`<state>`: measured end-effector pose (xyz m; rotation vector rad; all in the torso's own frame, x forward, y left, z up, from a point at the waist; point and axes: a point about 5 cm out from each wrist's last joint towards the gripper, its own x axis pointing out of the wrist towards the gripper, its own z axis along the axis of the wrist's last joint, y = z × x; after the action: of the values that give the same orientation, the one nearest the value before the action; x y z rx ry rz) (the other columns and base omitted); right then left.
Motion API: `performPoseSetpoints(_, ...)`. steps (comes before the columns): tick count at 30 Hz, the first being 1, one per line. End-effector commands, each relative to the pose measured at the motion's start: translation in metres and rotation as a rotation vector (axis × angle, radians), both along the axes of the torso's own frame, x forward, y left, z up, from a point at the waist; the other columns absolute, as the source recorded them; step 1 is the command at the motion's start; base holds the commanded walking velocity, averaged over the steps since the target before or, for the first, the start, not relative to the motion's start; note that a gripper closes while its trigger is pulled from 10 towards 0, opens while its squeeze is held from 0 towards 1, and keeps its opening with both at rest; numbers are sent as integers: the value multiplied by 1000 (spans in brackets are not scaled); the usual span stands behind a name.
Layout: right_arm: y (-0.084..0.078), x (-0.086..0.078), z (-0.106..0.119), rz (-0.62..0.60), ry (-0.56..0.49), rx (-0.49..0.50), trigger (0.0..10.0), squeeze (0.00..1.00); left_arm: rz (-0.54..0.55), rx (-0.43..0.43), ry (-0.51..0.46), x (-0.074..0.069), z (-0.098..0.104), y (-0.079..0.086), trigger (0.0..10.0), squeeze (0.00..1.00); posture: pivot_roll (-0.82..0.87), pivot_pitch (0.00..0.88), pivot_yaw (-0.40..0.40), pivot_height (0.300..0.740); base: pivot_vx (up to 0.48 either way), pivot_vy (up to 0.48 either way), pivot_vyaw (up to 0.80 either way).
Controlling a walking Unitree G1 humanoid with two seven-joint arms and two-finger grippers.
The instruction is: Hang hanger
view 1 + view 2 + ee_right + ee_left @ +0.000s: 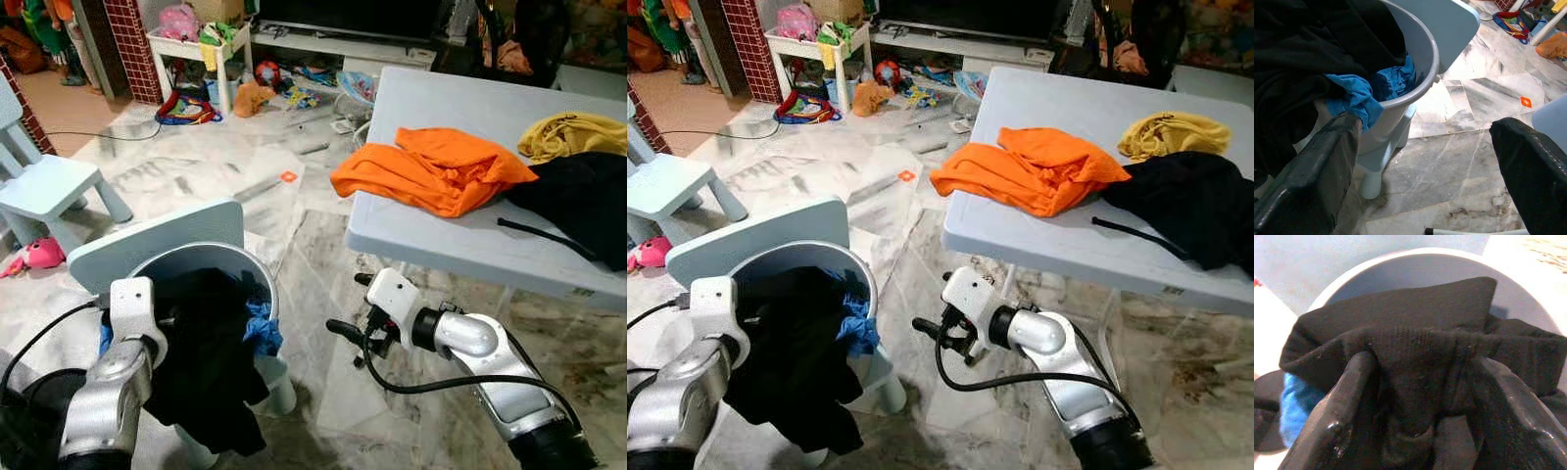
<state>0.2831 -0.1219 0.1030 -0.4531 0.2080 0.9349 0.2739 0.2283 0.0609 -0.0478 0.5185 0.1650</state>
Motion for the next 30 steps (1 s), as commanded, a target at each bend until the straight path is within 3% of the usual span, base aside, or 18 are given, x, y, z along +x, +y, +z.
performPoseSetpoints(1, -1, -1, 4, 13, -11, -6, 10000, 0, -2, -16, -1, 3, -2, 1, 10000, 0, -113, 57, -30, 740, 0, 0, 0)
performPoseSetpoints(2, -1, -1, 4, 13, -11, -6, 10000, 0, -2, -16, -1, 3, -2, 1, 10000, 0, -113, 57, -30, 740, 0, 0, 0)
performPoseSetpoints(3, -1, -2, 4, 13, -11, -6, 10000, 0, -7, -18, -2, 6, -3, 1, 5451, 0, -113, 57, -30, 740, 0, 0, 0)
performPoseSetpoints(5, -1, -2, 4, 13, -10, -7, 10000, 0, -15, -30, -8, 9, -4, 0, 0, 0, -115, 59, -29, 740, 0, 0, 0)
performPoseSetpoints(17, -3, -3, 3, 3, -6, -8, 10000, 0, -29, -51, -7, 13, -11, 3, 0, 0, -113, 65, -22, 740, 0, 0, 0)
performPoseSetpoints(30, -1, -1, 2, 4, -8, -6, 10000, 0, 28, 12, -85, 0, -8, 8, 0, 0, -99, 57, -23, 740, 0, 0, 0)
